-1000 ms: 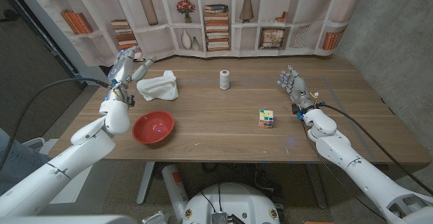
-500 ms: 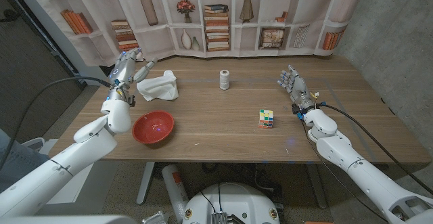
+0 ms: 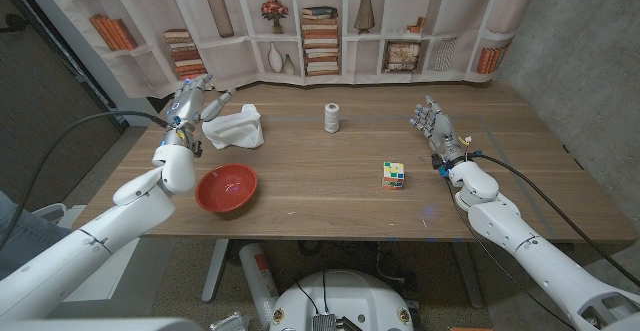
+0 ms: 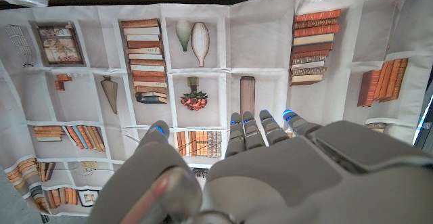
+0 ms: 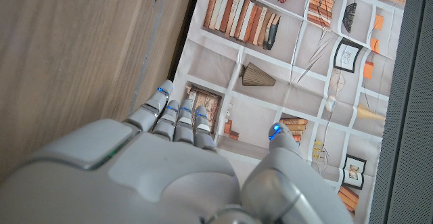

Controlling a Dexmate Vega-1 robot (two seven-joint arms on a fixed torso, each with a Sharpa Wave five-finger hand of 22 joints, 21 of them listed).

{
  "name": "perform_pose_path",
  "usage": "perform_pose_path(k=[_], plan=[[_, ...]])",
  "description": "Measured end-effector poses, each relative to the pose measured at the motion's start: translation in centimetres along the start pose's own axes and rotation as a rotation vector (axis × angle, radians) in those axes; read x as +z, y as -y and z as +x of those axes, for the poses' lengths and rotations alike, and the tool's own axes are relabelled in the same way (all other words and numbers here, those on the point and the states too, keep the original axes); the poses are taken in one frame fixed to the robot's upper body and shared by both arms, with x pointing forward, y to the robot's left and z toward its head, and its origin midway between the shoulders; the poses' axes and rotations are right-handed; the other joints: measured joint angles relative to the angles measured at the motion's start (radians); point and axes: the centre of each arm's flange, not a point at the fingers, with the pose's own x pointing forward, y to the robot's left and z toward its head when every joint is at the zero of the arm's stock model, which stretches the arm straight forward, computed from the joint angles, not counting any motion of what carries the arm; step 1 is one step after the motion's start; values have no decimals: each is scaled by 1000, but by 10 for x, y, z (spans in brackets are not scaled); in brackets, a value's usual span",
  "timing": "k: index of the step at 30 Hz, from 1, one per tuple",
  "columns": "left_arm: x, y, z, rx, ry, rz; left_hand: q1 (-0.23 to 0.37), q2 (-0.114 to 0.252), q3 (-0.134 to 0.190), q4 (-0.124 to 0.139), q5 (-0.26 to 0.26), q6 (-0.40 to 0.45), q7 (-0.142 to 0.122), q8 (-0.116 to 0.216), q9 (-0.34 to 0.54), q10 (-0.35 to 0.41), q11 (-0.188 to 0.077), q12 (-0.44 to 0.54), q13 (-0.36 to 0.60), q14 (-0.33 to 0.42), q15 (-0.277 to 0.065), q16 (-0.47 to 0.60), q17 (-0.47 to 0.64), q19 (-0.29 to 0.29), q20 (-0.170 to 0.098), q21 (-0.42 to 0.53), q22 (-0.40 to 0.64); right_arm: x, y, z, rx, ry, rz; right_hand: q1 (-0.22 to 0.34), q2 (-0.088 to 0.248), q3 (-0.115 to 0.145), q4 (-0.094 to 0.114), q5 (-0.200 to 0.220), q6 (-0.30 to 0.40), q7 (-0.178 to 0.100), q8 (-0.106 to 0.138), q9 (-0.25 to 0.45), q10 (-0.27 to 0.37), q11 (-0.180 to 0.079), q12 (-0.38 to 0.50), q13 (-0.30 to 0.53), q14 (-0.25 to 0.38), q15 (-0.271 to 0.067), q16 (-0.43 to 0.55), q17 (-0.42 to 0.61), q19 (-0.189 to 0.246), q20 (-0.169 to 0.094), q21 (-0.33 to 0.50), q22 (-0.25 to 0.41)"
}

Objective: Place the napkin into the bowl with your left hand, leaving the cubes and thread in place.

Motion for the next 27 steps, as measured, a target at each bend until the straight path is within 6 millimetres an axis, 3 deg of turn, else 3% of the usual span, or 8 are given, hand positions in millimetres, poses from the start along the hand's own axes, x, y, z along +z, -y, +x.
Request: perform_pose_path(k=[27], plan=[[4, 17, 18, -79, -24, 25, 15, -4, -7, -7, 0, -4, -4, -8, 0, -6, -2, -8, 0, 0, 0, -8, 0, 0, 0, -4, 0, 0, 2, -5, -9, 0, 0, 0, 0, -8, 0, 0, 0, 0, 0, 0, 0, 0, 0, 0, 6, -6, 0, 0, 5, -5, -8, 0]])
